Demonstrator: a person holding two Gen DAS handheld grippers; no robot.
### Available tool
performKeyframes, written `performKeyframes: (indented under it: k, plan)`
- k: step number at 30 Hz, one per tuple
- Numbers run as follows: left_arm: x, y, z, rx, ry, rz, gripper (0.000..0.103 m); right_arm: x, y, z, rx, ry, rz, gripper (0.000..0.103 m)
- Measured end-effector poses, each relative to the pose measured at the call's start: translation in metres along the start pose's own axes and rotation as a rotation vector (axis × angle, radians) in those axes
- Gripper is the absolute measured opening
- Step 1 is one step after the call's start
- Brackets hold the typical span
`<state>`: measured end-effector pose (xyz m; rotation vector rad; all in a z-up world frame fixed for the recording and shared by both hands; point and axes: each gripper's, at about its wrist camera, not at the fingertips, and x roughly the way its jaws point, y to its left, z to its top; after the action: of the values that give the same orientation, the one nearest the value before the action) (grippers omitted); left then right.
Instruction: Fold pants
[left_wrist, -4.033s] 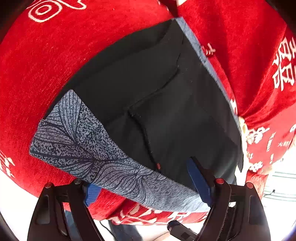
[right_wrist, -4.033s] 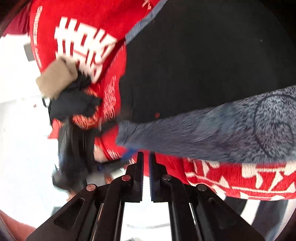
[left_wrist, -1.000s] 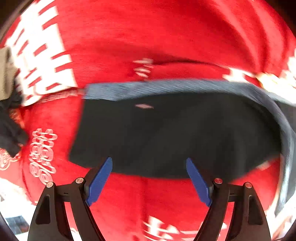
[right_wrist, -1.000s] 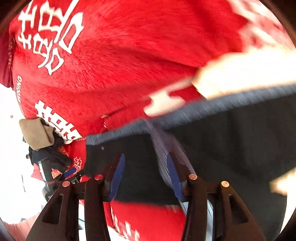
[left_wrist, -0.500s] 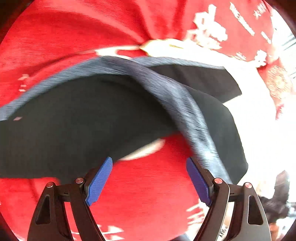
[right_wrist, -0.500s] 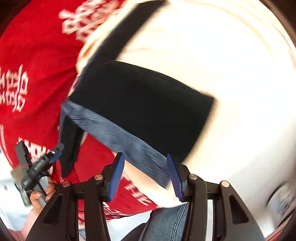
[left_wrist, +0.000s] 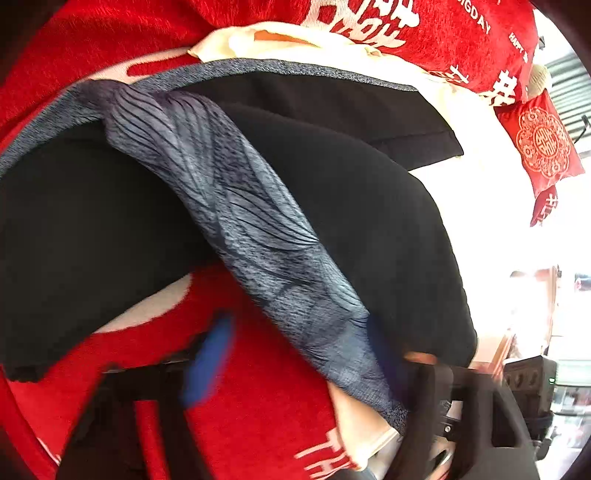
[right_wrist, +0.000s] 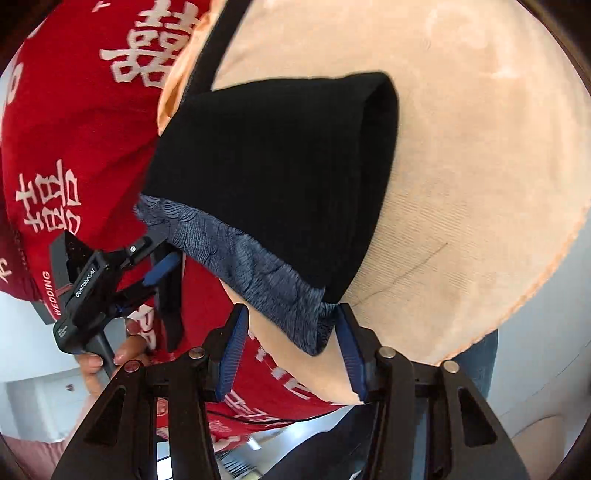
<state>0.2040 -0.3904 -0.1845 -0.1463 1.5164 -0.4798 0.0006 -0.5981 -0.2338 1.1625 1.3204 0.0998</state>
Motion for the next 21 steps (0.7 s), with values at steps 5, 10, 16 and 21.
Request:
performKeyframes:
  k: [5,10,16,21]
  plan:
    - [-0.017,-0.023,0.02,0.014,-0.025,-0.021,0.027,-0.024,0.039,0.02,-0.097,0.02,0.049,0.013]
    - [-0.057,-0.057,0.077,0.046,-0.184,-0.016,0.037,-0.077,0.102,0.092,-0.218,-0.042,0.119,0.013]
    - [-0.089,-0.058,0.114,0.071,-0.357,0.2,0.083,-0.094,0.181,0.224,-0.392,-0.065,0.074,0.015]
    - [-0.074,-0.01,0.106,-0.051,-0.295,0.367,0.083,-0.078,0.199,0.312,-0.407,-0.098,-0.09,0.077]
